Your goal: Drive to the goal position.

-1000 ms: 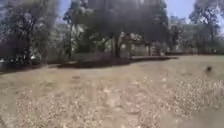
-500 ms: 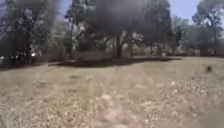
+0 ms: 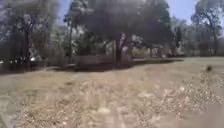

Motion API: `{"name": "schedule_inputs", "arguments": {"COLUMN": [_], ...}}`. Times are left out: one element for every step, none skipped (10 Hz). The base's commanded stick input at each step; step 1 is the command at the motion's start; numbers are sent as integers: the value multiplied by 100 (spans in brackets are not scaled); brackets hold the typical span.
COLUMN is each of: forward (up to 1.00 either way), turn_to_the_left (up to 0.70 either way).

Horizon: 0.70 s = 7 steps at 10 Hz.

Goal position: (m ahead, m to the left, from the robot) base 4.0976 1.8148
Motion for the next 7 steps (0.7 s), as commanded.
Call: {"name": "schedule_inputs", "arguments": {"forward": [70, 70, 70, 70, 70, 70, 70], "turn_to_the_left": [0, 0, 0, 0, 0, 0, 0]}}
